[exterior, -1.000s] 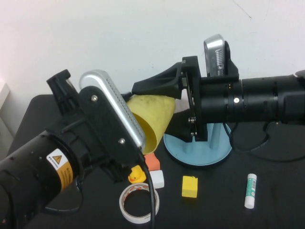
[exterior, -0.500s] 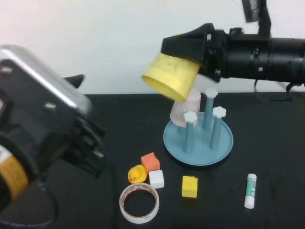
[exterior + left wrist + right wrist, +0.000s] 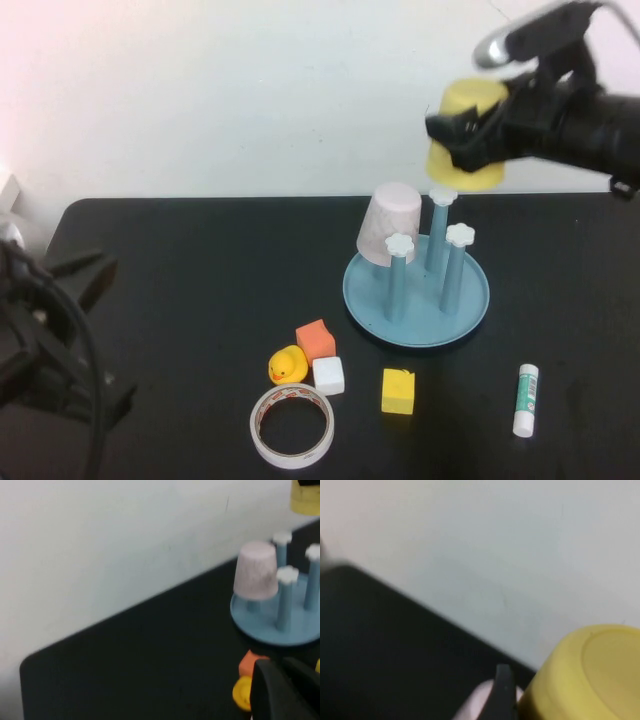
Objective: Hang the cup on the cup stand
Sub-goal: Place the cup on the cup holder
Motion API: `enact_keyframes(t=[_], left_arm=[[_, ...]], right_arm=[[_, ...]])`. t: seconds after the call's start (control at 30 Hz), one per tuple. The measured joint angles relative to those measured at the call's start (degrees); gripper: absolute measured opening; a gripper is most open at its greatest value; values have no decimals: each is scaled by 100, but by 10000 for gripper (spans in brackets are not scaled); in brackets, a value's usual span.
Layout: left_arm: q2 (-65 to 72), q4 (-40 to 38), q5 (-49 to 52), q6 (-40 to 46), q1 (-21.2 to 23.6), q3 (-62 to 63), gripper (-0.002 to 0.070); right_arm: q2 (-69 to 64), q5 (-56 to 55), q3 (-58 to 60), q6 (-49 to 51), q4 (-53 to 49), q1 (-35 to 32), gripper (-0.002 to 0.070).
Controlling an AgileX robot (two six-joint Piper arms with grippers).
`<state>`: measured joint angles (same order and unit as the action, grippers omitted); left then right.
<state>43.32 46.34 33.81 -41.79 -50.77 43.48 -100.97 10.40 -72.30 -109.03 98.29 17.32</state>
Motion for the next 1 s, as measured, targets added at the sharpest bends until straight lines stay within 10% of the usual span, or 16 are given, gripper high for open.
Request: enact_keyframes(t=[1.0], left_arm=[[-4, -502, 883, 423, 0, 0, 0]], right_arm=[[-2064, -524, -1217, -397, 71, -44, 601]])
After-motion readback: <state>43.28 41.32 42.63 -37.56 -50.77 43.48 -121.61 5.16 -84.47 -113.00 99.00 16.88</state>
